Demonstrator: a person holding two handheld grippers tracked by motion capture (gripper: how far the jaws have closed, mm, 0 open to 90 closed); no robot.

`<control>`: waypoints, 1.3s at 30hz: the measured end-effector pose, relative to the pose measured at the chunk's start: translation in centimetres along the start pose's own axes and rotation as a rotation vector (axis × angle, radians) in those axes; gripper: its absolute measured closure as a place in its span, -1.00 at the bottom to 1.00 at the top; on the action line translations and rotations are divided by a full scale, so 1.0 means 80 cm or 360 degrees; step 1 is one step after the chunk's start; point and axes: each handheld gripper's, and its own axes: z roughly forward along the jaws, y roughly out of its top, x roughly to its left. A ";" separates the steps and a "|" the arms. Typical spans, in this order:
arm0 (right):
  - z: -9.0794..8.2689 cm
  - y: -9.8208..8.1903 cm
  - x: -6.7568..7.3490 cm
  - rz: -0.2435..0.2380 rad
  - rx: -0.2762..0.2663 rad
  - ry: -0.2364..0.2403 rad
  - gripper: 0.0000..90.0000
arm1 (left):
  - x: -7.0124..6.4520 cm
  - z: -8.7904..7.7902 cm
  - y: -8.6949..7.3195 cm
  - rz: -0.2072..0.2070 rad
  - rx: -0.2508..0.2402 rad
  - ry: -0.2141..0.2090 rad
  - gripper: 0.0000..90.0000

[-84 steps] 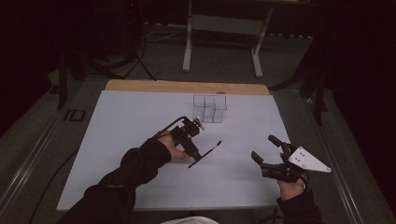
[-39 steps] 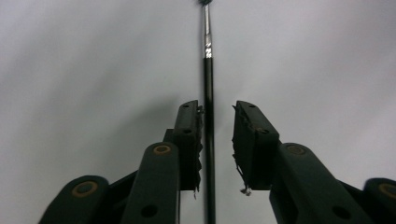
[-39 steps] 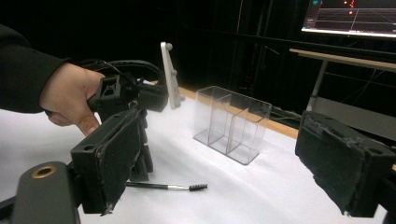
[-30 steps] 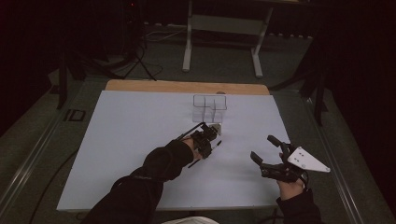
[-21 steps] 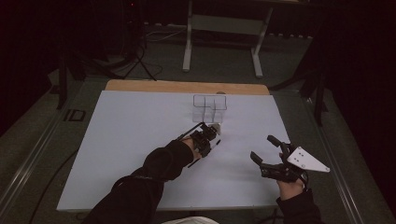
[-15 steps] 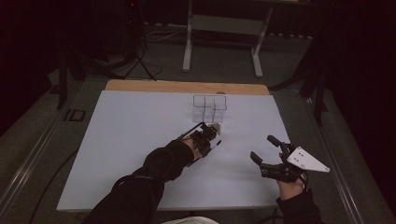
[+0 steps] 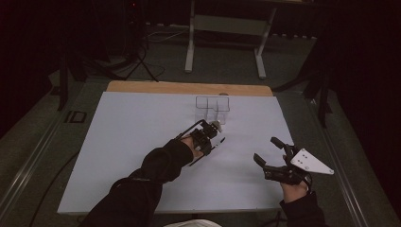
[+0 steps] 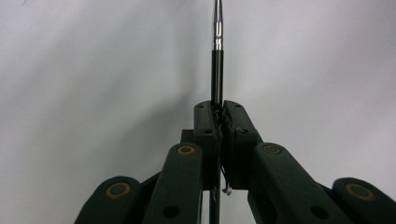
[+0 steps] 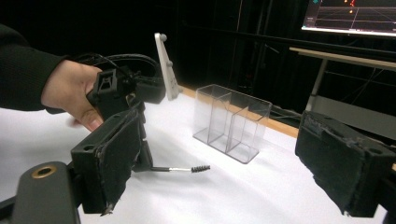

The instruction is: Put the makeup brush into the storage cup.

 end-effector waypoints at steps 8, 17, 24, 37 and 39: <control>0.000 0.000 0.000 -0.0003 0.0003 0.0000 -0.69 | 0.003 -0.018 -0.009 0.0013 -0.0137 -0.0034 0.92; 0.001 0.000 0.001 0.0003 0.0003 0.0005 -0.69 | 0.004 -0.040 -0.018 -0.0024 -0.0304 -0.0032 0.92; 0.003 -0.001 0.001 -0.0001 0.0018 -0.0002 -0.69 | 0.010 -0.060 -0.028 -0.0044 -0.0455 -0.0031 0.92; 0.009 -0.003 0.004 0.0005 0.0050 0.0006 -0.69 | 0.009 -0.074 -0.042 -0.0033 -0.0699 -0.0041 0.92; 0.010 -0.004 0.005 0.0019 0.0059 0.0017 -0.68 | 0.007 -0.075 -0.044 -0.0023 -0.0737 -0.0044 0.92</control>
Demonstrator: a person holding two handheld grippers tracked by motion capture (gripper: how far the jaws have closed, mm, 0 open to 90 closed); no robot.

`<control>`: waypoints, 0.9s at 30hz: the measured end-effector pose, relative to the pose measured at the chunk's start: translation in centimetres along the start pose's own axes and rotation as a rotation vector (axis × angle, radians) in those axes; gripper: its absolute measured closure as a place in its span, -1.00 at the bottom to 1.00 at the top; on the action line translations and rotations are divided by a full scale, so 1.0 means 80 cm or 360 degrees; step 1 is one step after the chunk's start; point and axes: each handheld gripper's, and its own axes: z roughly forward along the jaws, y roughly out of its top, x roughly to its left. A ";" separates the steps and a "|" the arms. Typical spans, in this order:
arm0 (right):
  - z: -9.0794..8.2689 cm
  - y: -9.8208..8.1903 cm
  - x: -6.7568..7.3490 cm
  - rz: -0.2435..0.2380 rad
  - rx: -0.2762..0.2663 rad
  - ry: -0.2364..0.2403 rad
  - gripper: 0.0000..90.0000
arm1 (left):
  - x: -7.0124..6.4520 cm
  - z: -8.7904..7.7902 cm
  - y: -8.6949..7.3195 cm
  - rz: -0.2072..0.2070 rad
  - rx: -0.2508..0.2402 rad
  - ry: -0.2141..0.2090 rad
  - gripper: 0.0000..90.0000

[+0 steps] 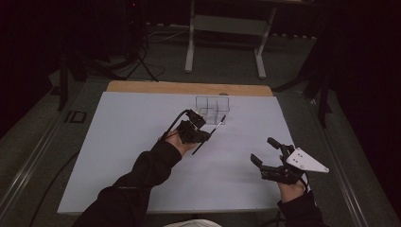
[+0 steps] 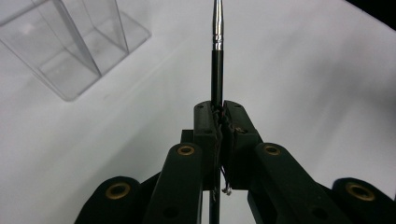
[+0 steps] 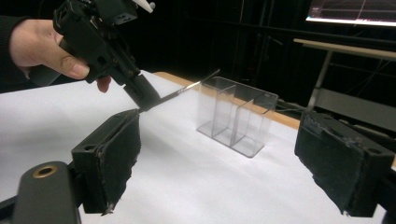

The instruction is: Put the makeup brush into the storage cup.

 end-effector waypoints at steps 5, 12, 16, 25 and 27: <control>0.004 0.004 0.004 0.0006 0.0015 -0.0032 -0.67 | -0.002 -0.004 -0.004 -0.0004 -0.0146 -0.0035 0.92; 0.017 0.013 0.010 0.0087 0.0132 -0.0021 -0.63 | -0.008 -0.007 -0.007 0.0029 -0.0309 -0.0047 0.92; 0.026 0.020 0.012 0.0129 0.0162 -0.0004 -0.67 | -0.008 -0.008 -0.006 0.0011 -0.0350 -0.0067 0.92; 0.046 0.038 0.017 0.0243 0.0183 0.0045 -0.76 | -0.004 -0.019 -0.010 -0.0077 -0.0532 -0.0108 0.92; 0.050 0.041 0.019 0.0285 0.0186 0.0068 -0.76 | -0.003 -0.020 -0.011 -0.0100 -0.0564 -0.0119 0.92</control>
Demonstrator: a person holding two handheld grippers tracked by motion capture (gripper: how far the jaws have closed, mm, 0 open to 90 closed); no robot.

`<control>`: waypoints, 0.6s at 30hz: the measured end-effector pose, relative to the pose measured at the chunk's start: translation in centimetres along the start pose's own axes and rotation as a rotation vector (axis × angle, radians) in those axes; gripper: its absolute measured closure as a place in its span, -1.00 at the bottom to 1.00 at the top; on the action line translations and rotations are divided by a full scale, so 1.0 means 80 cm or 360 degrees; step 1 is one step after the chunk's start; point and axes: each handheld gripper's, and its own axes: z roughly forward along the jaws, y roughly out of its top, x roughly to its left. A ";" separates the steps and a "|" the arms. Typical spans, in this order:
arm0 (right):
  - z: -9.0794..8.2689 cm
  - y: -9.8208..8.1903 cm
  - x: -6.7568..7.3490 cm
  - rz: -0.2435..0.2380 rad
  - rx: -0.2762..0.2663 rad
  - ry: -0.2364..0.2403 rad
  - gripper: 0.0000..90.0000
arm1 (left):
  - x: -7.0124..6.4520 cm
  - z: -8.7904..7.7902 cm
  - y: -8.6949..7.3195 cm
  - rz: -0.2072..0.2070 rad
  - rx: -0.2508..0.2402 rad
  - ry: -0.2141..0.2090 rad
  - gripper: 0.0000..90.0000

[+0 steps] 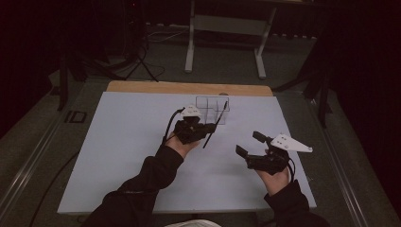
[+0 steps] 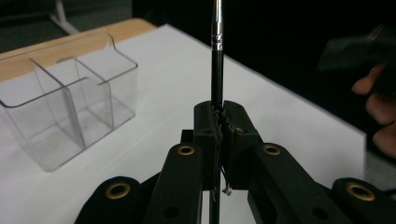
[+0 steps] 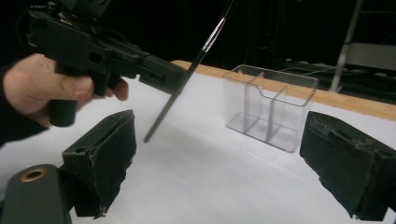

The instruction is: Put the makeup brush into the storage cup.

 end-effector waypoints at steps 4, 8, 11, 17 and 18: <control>0.012 0.004 0.006 0.0010 0.0091 -0.0017 -0.71 | -0.001 0.000 -0.002 0.0006 -0.0028 -0.0012 0.92; 0.030 0.002 0.015 0.0058 0.0212 -0.0057 -0.61 | -0.004 0.000 -0.004 -0.0016 -0.0077 -0.0020 0.92; 0.047 -0.003 0.023 0.0094 0.0307 -0.0081 -0.49 | -0.007 0.001 -0.005 0.0003 -0.0076 -0.0013 0.92; 0.074 -0.005 0.027 0.0190 0.0509 -0.0065 -0.24 | -0.008 0.003 -0.005 0.0002 -0.0087 -0.0030 0.92; 0.077 -0.005 0.027 0.0204 0.0531 -0.0065 -0.21 | -0.008 0.004 -0.006 0.0002 -0.0087 -0.0039 0.92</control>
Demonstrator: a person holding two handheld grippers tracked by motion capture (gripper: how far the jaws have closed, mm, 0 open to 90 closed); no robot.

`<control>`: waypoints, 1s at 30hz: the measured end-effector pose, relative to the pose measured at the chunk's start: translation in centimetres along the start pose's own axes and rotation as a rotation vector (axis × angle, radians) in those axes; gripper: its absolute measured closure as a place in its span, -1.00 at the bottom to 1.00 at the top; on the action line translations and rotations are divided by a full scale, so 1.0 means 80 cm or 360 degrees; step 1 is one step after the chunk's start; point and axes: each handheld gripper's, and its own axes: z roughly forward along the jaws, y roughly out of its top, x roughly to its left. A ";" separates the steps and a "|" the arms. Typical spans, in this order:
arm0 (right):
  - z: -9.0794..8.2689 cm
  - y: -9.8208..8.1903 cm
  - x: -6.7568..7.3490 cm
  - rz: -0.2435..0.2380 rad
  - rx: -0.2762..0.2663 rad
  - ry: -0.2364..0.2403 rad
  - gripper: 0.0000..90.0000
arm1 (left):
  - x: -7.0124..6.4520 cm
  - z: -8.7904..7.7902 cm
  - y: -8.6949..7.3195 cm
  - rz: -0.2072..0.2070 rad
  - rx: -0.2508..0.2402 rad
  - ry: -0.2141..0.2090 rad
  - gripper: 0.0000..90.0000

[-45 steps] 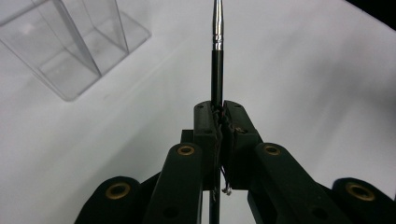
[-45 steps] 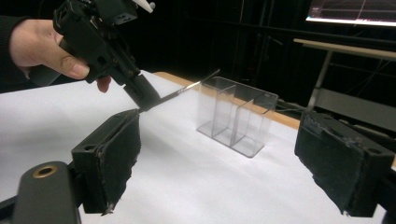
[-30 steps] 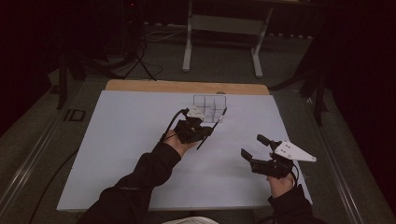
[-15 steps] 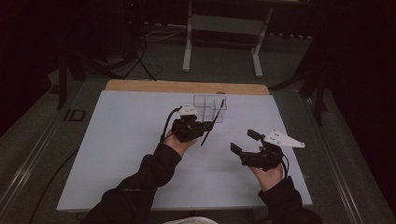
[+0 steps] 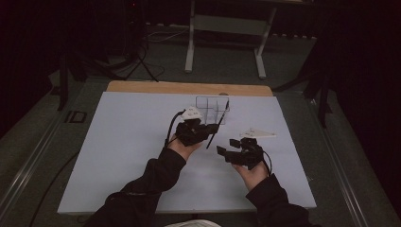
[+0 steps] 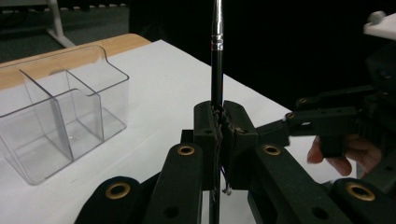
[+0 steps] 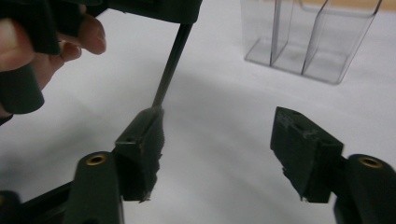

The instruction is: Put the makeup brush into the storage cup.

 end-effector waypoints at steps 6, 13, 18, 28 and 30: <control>0.011 0.004 0.003 0.0060 0.0065 0.0044 -0.03 | -0.004 0.005 -0.002 0.0014 -0.0012 -0.0011 0.92; 0.021 0.002 0.008 0.0098 0.0036 0.0091 0.18 | -0.010 0.010 -0.001 0.0006 -0.0060 -0.0070 0.92; 0.020 0.003 0.006 0.0103 0.0014 0.0067 0.42 | -0.013 0.011 0.001 0.0004 -0.0068 -0.0062 0.92; 0.018 0.002 0.004 0.0125 0.0005 0.0075 0.89 | -0.015 0.016 0.001 0.0011 -0.0041 -0.0069 0.93; 0.018 0.001 0.003 0.0117 0.0009 0.0064 0.90 | -0.015 0.017 0.002 0.0010 -0.0022 -0.0076 0.92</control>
